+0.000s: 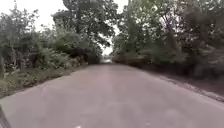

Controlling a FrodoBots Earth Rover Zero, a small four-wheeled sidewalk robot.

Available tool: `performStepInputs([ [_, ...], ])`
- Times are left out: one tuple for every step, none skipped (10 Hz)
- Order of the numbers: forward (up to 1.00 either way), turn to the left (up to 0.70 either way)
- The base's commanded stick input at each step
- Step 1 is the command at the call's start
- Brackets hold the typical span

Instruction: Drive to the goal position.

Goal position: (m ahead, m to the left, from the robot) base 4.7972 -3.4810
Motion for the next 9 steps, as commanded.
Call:
performStepInputs([
  [1.00,0.00],
  [1.00,0.00],
  [1.00,0.00],
  [1.00,0.00],
  [1.00,0.00],
  [1.00,-0.02],
  [1.00,-0.06],
  [1.00,-0.14],
  [1.00,-0.14],
])
